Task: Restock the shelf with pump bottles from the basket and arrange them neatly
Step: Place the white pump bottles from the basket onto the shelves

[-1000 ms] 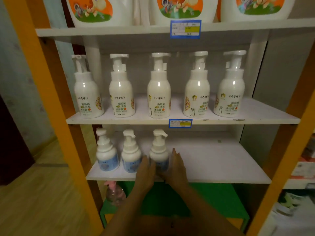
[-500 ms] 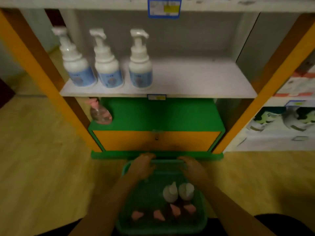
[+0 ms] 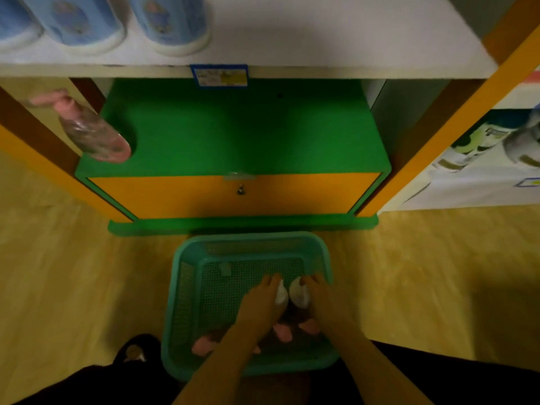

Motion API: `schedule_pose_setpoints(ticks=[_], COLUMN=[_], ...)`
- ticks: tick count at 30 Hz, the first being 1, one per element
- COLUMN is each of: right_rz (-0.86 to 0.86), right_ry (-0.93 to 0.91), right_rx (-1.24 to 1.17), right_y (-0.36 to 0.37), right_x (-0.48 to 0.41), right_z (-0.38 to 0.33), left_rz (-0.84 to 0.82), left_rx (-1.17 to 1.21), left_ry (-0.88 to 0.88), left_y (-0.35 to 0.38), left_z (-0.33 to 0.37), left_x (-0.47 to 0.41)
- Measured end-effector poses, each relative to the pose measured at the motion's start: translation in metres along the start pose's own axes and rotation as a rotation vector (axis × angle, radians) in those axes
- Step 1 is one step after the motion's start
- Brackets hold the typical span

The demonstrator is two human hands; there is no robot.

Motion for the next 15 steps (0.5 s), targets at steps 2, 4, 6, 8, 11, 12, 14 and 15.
schedule_pose_setpoints(ticks=[2, 4, 6, 8, 11, 12, 14, 15], right_rz=[-0.005, 0.033, 0.037, 0.015, 0.029, 0.038, 0.105, 0.145], right_ry=[0.028, -0.033, -0.064, -0.087, -0.091, -0.084, -0.119, -0.156], right_rx=[0.057, 0.016, -0.147, -0.209, -0.141, -0.146, -0.191, -0.195], right_y=[0.007, 0.001, -0.008, -0.012, -0.029, -0.038, -0.060, -0.074], right_x=[-0.002, 0.002, 0.005, 0.006, 0.005, 0.004, 0.005, 0.007], right_z=[0.001, 0.001, 0.004, 0.003, -0.014, -0.020, -0.030, -0.034], left_rz=[0.034, 0.045, 0.004, 0.004, 0.024, 0.047, 0.080, 0.101], left_rx=[-0.027, -0.039, -0.062, -0.021, 0.089, 0.121, 0.179, 0.214], left_ry=[0.006, 0.018, 0.022, 0.001, 0.021, 0.040, 0.073, 0.085], left_y=[0.007, 0.012, 0.013, 0.004, -0.025, -0.040, -0.070, -0.088], left_z=[-0.001, -0.003, -0.007, -0.010, -0.012, -0.010, -0.006, -0.005], left_x=[-0.003, -0.003, -0.004, -0.002, 0.001, 0.004, 0.009, 0.013])
Point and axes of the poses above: each hand's wrist, its own x-axis away from the middle knuckle, its own y-axis out of the palm, z = x × y, the point moved 2 cm from there along -x, towards the middle knuckle, and after that the axes turned 6 degrees about z, right-handed, at the moved point
